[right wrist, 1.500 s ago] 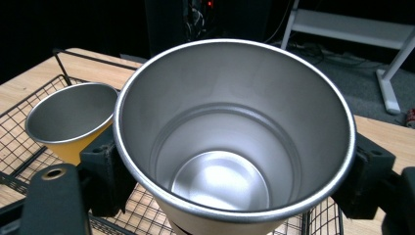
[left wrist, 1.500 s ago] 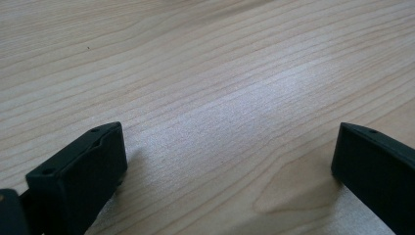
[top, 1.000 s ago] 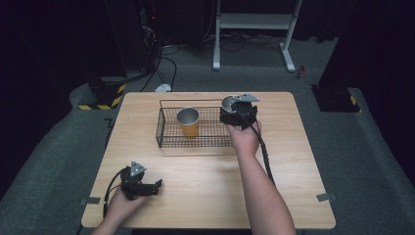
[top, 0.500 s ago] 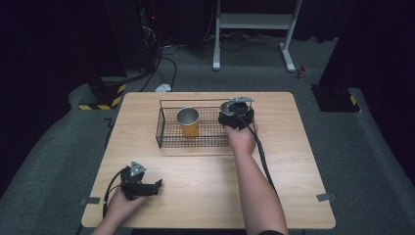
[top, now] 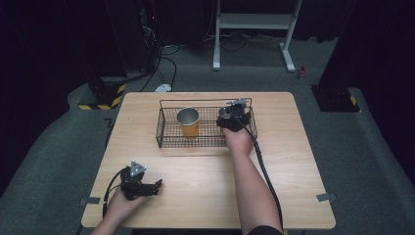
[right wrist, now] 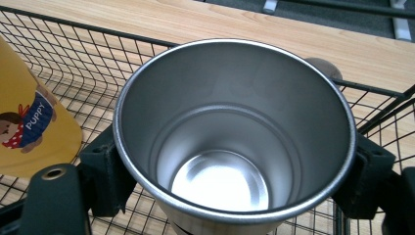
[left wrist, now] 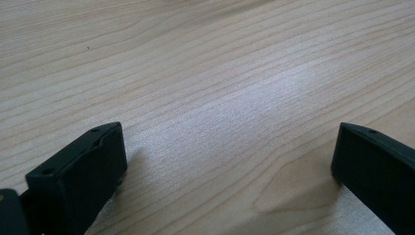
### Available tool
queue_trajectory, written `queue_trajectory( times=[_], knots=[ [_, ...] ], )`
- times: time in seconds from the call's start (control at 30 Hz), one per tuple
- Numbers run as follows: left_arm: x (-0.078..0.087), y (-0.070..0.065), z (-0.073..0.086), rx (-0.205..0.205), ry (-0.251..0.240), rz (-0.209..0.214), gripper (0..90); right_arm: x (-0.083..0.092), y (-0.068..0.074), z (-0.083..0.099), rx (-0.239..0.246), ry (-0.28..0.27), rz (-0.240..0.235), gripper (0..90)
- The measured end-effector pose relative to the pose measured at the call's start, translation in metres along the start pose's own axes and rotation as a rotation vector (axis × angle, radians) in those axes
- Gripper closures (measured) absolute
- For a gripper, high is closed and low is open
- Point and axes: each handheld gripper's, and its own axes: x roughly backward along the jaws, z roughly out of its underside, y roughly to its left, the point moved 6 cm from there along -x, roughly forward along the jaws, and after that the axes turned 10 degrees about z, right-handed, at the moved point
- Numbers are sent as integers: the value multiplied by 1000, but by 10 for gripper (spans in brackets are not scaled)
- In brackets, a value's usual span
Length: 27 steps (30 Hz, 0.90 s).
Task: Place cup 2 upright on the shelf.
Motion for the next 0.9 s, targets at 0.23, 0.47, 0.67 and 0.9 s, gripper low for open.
queue_trajectory(
  times=[0.23,0.47,0.67,0.9],
  knots=[
    [0,0,0,4,-1,1,3,-5,2,2,1,54,-3,184],
    [0,0,0,5,-3,1,3,-6,2,4,4,76,-11,184],
    [0,0,0,2,-2,1,2,-8,5,7,10,95,-12,184],
    [0,0,0,2,-2,1,3,-10,6,11,20,115,-14,183]
  ],
)
